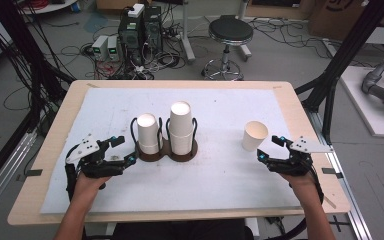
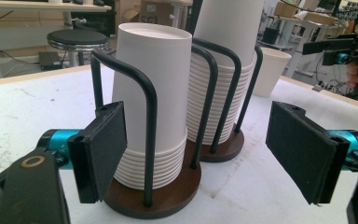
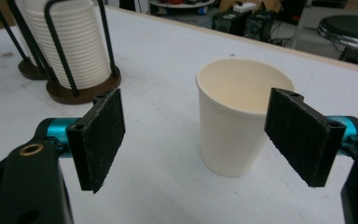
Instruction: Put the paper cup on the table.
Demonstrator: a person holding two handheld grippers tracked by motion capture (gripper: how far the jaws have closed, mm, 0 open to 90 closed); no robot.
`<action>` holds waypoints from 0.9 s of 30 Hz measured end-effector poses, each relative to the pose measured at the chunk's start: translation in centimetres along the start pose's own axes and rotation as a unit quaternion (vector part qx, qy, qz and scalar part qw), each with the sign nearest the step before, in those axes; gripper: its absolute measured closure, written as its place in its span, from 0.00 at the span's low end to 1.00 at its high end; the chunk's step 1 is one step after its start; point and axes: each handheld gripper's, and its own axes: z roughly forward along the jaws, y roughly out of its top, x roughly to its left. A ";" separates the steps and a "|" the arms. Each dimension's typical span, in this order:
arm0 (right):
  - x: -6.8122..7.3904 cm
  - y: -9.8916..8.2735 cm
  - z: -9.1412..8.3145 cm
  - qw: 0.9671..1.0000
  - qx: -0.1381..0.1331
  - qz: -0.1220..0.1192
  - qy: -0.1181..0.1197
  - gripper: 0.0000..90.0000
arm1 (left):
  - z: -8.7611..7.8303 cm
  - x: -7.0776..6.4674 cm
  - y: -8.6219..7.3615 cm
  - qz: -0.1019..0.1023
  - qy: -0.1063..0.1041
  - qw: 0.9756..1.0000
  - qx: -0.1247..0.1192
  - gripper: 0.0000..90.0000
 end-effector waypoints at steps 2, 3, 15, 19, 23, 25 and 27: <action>0.4 0.2 0.0 1.000 -0.008 -0.003 0.006 0.23 | 0.0 -0.1 0.1 0.000 0.000 1.000 -0.002 0.23; 0.5 0.3 0.1 1.000 -0.011 -0.004 0.009 0.23 | 0.0 -0.1 0.1 0.001 0.000 1.000 -0.002 0.23; 1.3 0.5 0.7 0.999 -0.012 -0.012 0.028 0.23 | -0.2 -0.2 0.1 0.000 0.002 1.000 -0.004 0.23; 1.3 0.4 0.8 1.000 -0.010 -0.012 0.027 0.23 | -0.3 -0.4 0.1 0.001 -0.001 1.000 -0.004 0.23; 1.3 0.5 0.7 1.000 -0.014 -0.012 0.022 0.23 | -0.4 -0.5 0.0 0.003 -0.001 1.000 -0.004 0.23; 1.4 0.6 0.7 1.000 -0.016 -0.006 0.022 0.23 | -0.5 -0.6 0.0 0.003 -0.002 1.000 -0.002 0.23; 1.4 0.7 0.8 1.000 -0.017 -0.009 0.021 0.23 | -0.6 -0.6 -0.1 0.004 -0.002 1.000 -0.002 0.23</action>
